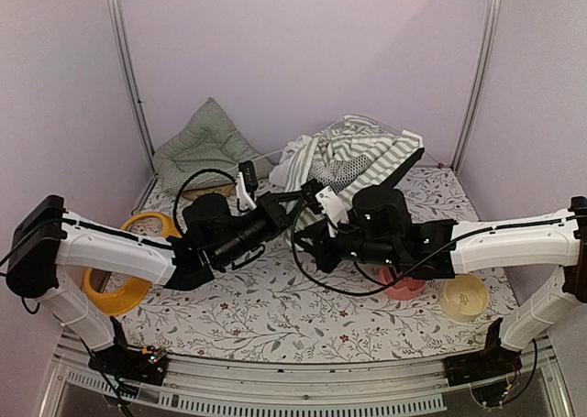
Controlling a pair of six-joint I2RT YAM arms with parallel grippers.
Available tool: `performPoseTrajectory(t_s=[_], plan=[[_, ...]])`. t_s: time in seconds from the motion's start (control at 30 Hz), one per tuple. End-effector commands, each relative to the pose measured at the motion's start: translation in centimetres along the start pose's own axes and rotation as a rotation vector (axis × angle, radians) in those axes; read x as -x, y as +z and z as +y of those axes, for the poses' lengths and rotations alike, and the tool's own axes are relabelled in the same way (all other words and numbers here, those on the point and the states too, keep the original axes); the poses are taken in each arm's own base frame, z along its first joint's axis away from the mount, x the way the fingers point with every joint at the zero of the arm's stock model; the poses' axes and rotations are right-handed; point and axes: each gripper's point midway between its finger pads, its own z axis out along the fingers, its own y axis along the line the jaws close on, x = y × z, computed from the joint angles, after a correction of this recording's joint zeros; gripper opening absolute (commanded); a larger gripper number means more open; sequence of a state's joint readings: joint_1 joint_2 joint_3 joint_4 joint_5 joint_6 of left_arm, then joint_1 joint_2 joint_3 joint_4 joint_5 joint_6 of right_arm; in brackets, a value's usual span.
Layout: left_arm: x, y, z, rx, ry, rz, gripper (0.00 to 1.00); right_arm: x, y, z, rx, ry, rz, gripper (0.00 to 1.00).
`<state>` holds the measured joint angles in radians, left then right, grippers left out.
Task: Set up the pet tent
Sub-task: Insert the tent pole into the pole socket of the pet tent.
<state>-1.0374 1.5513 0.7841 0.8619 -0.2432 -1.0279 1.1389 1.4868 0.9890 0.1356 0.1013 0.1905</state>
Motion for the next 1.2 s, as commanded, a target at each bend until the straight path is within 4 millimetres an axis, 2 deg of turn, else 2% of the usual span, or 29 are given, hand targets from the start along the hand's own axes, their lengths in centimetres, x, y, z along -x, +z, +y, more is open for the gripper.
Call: performPoseTrajectory(t_s=[0.0,0.17,0.37,0.5,0.63,0.9,0.97,1.07,1.17], plan=[[1.6,0.1,-0.6,-0.059,-0.002,-0.051,0.0,2.5,-1.4,0.3,0.076,-0.005,-0.065,0.0],[1.2,0.6,-1.2,-0.076,0.017,-0.036,0.0,1.7,-0.3,0.5,0.111,0.024,0.003,0.0],[0.5,0.9,-1.2,-0.086,0.033,-0.006,0.0,2.4,-0.6,0.1,0.099,0.011,-0.004,0.0],[0.4,1.1,-1.1,-0.085,0.048,-0.004,0.0,1.9,0.4,0.4,0.111,0.001,0.037,0.01],[0.1,1.2,-0.8,-0.078,0.079,0.004,0.0,0.6,1.2,-0.4,0.079,0.03,0.072,0.07],[-0.1,1.2,0.6,-0.071,0.108,0.02,0.0,-0.4,1.3,-1.2,0.055,0.076,0.046,0.32],[-0.1,1.1,0.5,-0.073,0.111,0.019,0.0,-0.2,1.1,-1.6,0.036,0.078,0.026,0.32],[-0.1,1.1,0.5,-0.081,0.113,0.021,0.0,0.0,0.9,-2.6,0.002,0.103,0.011,0.22],[-0.2,1.0,0.6,-0.078,0.113,0.021,0.0,0.4,0.4,-3.1,0.0,0.139,-0.008,0.23]])
